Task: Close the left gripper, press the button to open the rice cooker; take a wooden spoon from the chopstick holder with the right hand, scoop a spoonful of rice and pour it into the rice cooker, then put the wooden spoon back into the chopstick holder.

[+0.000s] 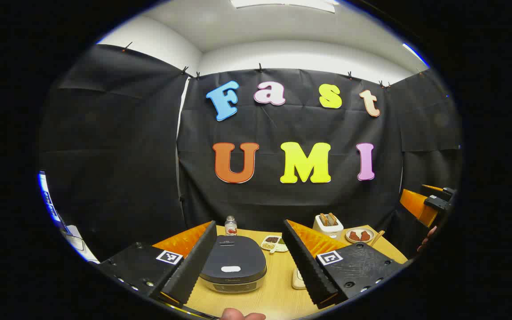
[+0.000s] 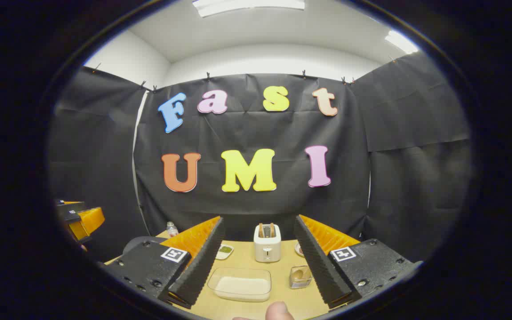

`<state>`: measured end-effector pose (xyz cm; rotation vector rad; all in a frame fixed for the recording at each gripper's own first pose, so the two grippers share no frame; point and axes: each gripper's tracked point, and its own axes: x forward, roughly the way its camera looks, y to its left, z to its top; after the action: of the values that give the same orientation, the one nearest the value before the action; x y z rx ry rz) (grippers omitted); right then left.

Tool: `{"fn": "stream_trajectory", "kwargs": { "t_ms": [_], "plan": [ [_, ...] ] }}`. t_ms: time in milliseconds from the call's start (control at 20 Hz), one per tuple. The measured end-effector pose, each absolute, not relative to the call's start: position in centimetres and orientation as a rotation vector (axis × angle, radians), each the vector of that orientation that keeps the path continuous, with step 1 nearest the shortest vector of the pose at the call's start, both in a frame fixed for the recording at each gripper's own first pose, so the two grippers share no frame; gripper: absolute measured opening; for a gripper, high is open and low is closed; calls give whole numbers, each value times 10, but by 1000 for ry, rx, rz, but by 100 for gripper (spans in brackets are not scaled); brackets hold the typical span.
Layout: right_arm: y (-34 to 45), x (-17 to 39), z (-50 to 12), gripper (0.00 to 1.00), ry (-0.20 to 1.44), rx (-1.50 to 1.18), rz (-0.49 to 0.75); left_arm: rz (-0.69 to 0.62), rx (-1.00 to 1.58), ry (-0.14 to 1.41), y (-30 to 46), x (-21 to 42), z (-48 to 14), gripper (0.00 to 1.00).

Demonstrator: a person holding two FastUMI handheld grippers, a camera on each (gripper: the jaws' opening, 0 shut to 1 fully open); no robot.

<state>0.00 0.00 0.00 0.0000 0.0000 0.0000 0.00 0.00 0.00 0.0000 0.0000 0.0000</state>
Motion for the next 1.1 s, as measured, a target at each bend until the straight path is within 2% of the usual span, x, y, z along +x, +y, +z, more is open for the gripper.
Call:
{"fn": "stream_trajectory", "kwargs": {
  "t_ms": [100, 400, 1100],
  "plan": [
    [2, 1, -1, 100, 1, 1, -1, 8, -3, 1, 4, 1, 0, 94],
    [-7, 4, -2, 98, 1, -4, -18, 20, 2, 12, 11, -1, -4, 94],
    [-7, 11, -11, 100, 29, -2, 18, 11, 12, 49, 2, 4, -13, 95]
  ]
}}
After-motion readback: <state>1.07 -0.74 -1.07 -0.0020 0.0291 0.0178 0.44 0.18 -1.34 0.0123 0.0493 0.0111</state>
